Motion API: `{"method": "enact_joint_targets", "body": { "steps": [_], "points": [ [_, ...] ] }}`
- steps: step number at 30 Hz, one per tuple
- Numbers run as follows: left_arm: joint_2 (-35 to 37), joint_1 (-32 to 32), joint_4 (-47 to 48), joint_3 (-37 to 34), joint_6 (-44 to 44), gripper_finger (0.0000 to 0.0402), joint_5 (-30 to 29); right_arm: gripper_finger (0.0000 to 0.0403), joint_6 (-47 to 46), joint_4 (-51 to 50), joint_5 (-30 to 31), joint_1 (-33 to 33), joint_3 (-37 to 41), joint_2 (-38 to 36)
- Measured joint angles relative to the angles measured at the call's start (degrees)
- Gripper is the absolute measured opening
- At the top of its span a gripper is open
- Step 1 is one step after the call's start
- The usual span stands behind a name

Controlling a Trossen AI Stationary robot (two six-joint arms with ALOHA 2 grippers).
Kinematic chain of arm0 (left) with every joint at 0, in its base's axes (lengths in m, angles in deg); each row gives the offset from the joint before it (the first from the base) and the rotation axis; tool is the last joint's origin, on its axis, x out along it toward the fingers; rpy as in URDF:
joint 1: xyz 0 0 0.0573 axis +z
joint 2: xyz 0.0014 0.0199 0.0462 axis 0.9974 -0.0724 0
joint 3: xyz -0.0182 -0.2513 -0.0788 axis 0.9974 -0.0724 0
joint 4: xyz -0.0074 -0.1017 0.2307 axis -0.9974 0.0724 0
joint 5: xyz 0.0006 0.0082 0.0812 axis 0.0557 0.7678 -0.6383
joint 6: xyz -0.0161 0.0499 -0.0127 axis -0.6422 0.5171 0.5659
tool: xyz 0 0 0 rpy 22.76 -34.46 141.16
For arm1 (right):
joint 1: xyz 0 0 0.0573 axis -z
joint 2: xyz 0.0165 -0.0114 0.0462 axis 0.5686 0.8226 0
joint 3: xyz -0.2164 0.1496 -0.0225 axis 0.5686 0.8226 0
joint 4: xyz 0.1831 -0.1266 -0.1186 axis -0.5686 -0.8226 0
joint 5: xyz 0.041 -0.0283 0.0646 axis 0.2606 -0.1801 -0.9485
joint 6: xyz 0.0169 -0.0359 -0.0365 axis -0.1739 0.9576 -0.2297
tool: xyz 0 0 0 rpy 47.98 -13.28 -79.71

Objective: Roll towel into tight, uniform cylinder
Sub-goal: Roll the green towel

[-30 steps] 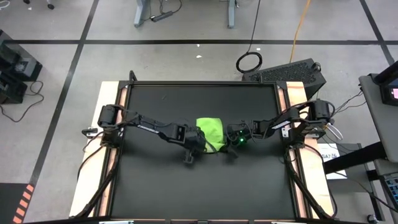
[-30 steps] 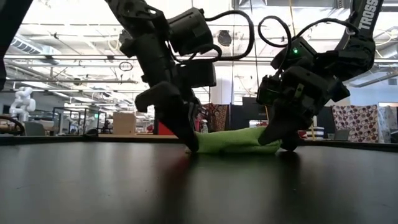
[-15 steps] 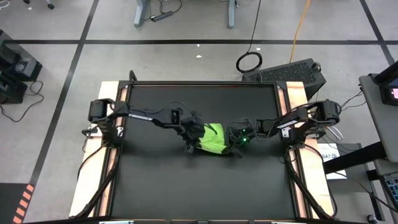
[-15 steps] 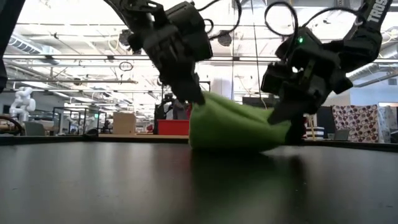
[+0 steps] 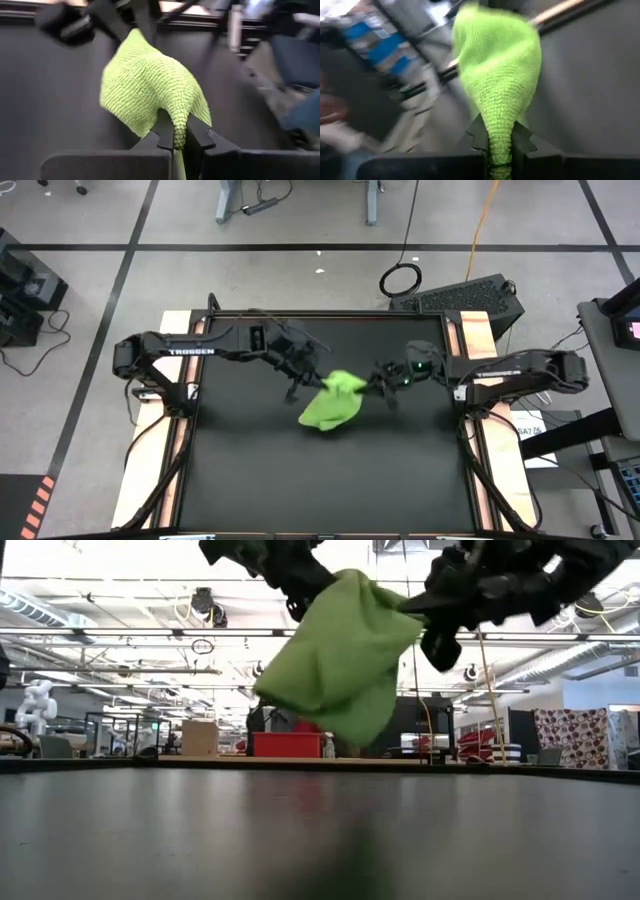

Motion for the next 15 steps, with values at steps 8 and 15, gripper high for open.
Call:
{"method": "enact_joint_targets", "body": {
  "steps": [8, 15],
  "points": [
    [-1.10, 6.92, 2.54, 2.64, 1.74, 0.0012, -6.63, 0.0015, 16.72, -22.86, 7.16, 8.06, -13.75, 2.45],
    [-0.72, 6.53, 5.58, 3.11, 1.82, 0.0012, 6.89, 0.0015, 14.27, -25.47, -8.58, 8.91, -17.04, 2.56]
  ]
}}
